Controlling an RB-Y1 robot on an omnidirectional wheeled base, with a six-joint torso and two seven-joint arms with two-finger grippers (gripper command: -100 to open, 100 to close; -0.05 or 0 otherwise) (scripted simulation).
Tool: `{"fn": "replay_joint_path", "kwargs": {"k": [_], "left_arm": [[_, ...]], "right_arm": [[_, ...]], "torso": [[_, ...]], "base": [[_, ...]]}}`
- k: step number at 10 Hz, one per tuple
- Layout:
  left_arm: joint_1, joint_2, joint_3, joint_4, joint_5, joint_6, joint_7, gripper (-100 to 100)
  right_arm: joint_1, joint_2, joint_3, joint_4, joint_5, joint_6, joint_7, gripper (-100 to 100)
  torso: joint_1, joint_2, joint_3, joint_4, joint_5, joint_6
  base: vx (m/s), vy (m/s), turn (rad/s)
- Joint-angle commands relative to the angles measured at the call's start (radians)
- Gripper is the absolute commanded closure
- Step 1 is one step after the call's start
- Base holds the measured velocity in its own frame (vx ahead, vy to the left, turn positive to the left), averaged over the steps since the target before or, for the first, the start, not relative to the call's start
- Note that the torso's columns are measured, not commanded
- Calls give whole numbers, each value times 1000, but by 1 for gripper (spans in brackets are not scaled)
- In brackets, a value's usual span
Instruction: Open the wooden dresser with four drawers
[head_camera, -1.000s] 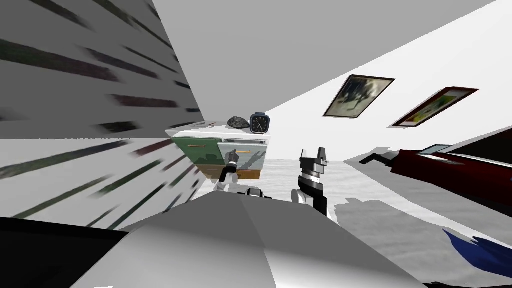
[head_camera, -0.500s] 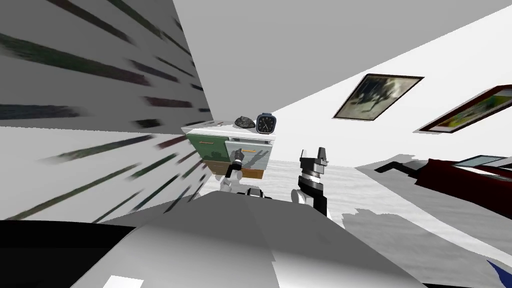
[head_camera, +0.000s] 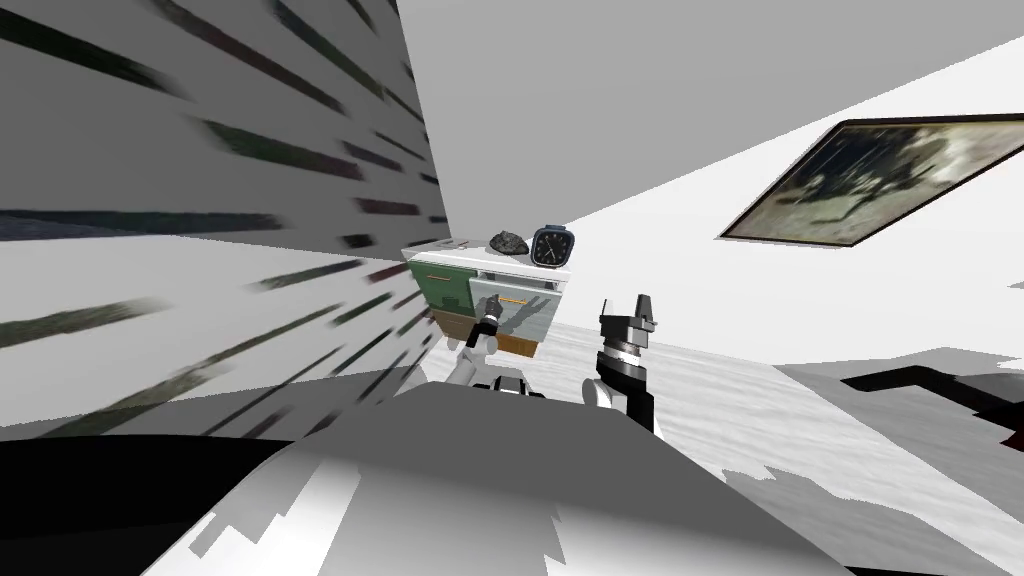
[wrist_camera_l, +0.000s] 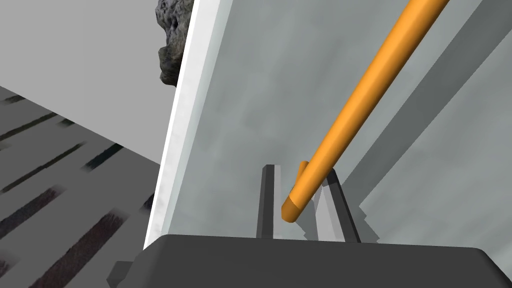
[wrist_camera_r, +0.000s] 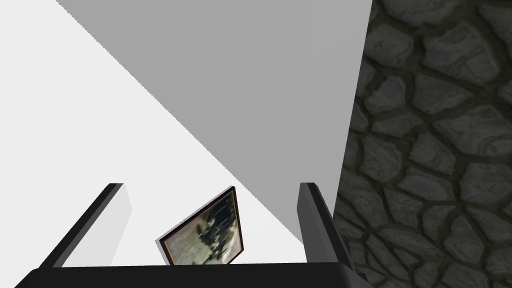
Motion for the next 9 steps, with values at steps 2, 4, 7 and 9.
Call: {"fn": "replay_joint_path", "kwargs": {"k": [2, 4, 7, 9], "left_arm": [[-90, -5, -65, 100, 57, -22, -48, 100], [-134, -5, -84, 136, 57, -22, -48, 100], [-218, -7, -146, 236, 108, -34, -92, 100], [-272, -10, -194, 288, 156, -46, -137, 100]], "right_arm": [[0, 0, 0, 0, 0, 0, 0, 0], [0, 0, 0, 0, 0, 0, 0, 0], [0, 0, 0, 0, 0, 0, 0, 0], [0, 0, 0, 0, 0, 0, 0, 0]], "torso": [[-6, -2, -1, -1, -1, 5], [-1, 1, 1, 1, -1, -1], [-1, 1, 1, 0, -1, -1], [2, 0, 0, 2, 0, -1]], "base": [[-29, 29, 162], [-49, 12, 184], [-32, 28, 222], [-48, 31, 161]]}}
